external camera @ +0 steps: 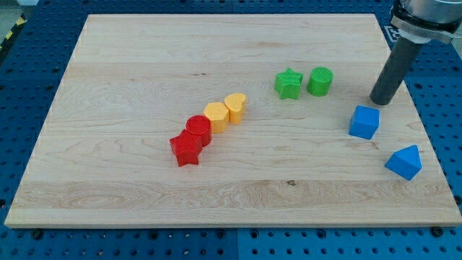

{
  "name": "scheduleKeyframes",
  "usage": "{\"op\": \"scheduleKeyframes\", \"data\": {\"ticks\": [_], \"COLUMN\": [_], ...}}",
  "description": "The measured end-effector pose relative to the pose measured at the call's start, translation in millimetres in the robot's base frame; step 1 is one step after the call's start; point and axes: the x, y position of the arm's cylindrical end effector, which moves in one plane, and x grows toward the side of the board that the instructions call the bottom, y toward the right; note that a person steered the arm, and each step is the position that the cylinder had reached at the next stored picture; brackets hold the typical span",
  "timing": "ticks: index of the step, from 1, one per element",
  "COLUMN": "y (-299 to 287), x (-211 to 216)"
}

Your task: Push the blue cube to the top left of the blue triangle

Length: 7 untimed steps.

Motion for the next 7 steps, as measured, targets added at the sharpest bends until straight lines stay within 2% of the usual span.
{"op": "scheduleKeyframes", "data": {"ticks": [2,3,4,5,6,7], "y": [0,0,-1,-30,-60,-65], "x": [53,46,9,-3,2,30]}}
